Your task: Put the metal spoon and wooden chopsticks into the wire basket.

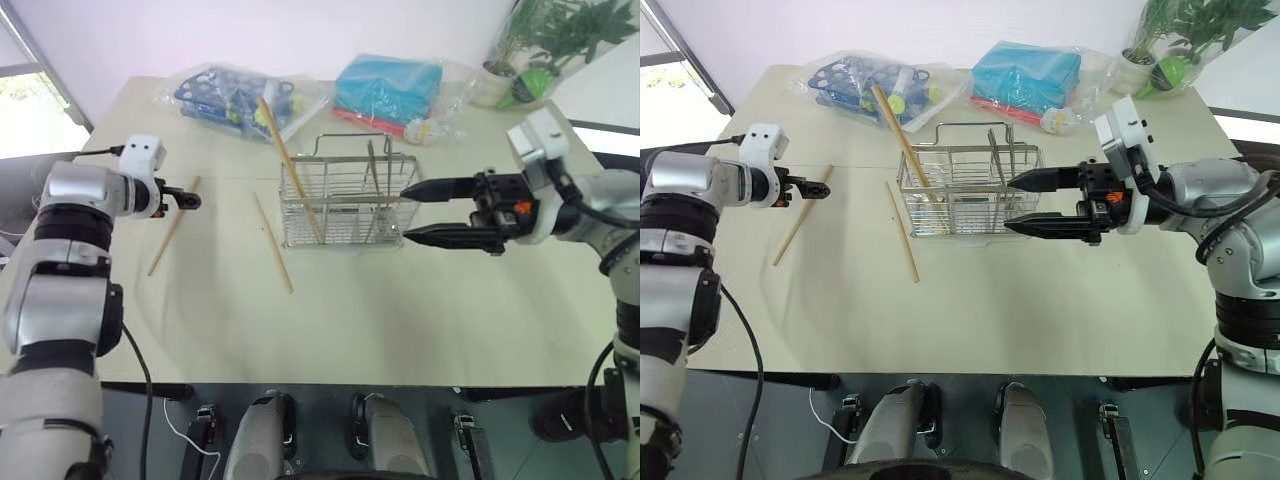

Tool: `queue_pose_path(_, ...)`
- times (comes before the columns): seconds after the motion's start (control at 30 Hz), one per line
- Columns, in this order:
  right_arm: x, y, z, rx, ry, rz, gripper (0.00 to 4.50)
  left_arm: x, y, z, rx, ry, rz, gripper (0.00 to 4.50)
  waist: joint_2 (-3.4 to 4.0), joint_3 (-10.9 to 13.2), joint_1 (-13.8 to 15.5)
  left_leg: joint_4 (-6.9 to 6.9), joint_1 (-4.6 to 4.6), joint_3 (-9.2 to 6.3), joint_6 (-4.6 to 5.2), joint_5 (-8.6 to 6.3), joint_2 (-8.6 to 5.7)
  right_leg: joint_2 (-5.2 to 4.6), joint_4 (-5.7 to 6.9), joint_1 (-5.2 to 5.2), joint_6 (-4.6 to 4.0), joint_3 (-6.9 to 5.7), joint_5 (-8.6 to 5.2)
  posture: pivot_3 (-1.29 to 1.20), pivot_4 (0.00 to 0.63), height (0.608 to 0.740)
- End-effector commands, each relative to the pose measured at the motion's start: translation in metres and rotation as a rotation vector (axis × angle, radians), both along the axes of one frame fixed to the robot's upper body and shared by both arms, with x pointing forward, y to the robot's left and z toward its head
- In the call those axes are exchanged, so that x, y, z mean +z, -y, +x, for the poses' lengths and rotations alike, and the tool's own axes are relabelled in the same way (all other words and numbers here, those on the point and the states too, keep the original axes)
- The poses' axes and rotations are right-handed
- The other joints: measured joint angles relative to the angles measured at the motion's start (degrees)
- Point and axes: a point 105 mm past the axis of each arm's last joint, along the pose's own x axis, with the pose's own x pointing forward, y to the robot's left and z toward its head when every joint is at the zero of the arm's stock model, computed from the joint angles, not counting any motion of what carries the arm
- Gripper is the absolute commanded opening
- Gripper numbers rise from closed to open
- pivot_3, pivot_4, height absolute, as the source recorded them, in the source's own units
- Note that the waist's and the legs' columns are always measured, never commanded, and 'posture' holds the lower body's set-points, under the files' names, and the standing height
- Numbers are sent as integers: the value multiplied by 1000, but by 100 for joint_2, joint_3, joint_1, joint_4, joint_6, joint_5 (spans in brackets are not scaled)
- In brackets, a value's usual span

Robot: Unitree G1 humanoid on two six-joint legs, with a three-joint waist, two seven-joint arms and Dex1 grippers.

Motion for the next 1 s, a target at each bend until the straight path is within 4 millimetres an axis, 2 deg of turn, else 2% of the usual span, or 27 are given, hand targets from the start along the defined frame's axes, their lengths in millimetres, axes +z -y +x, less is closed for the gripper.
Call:
queue_pose_path(0.03, 13, 2, -6, -11, 60, 10, 3173, -3, -2, 2, 4, 0, -4, 4500, 0, 0, 0, 0, 0, -2, 5, -3, 0, -1, 2, 0, 0, 0, 0, 0, 150, 715)
queue_pose_path(0.23, 14, 4, -5, -28, 62, 13, 3173, -28, -4, -3, 5, -66, 32, 4500, 1, -2, 3, 3, 8, -4, 15, -9, 1, -3, 8, 4, 0, 0, 0, 0, 150, 715)
queue_pose_path(0.33, 15, 4, -5, -30, 63, 14, 3226, -28, -2, -2, -11, -57, 25, 3706, 2, -3, 1, 3, 12, -7, 17, -10, 1, -3, 14, 4, 0, 0, 0, 0, 150, 715)
queue_pose_path(0.37, 15, 5, -5, -31, 64, 12, 3226, -27, -1, -1, -13, -52, 24, 3281, 2, -3, 1, 3, 12, -8, 18, -10, 1, -3, 15, 4, -1, 0, 0, 0, 150, 715)
queue_pose_path(0.57, 13, 7, -1, -44, 70, 4, 3226, -17, 2, 2, -31, -30, 17, 99, 2, -3, 3, 5, 10, -7, 18, -10, 1, -4, 15, 4, 0, 0, 0, 0, 150, 715)
queue_pose_path(0.73, 12, 6, 2, -46, 71, 5, 3226, -10, -2, 5, -1, 7, 17, 38, 2, -3, 0, 5, 9, -7, 18, -10, 1, -4, 15, 3, 0, 0, 0, 0, 150, 715)
queue_pose_path(0.8, 11, 7, 2, -49, 71, 0, 3226, 6, -5, 13, 38, 106, 9, 38, -1, -2, 1, 5, 9, -7, 18, -10, 1, -3, 15, 2, 0, 0, 0, 0, 150, 715)
queue_pose_path(0.87, 11, 8, 3, -52, 72, -3, 3226, 38, -6, 24, 79, 273, -43, 38, -3, 0, 1, 5, 6, -10, 18, -10, 2, -3, 15, 1, 0, 0, 0, 0, 150, 715)
queue_pose_path(0.93, 11, 11, 3, -63, 75, -9, 3226, 88, 3, 32, 36, 519, -89, 38, -11, 4, 6, 5, 4, -11, 18, -9, 2, -4, 15, 0, 0, 0, 0, 0, 150, 715)
queue_pose_path(1.0, 11, 17, 5, -87, 79, -16, 3226, 157, 24, 23, -41, 826, -208, 38, -33, 17, 18, 7, -3, -14, 8, -4, 2, -5, 14, -3, 0, -2, 1, 0, 150, 715)
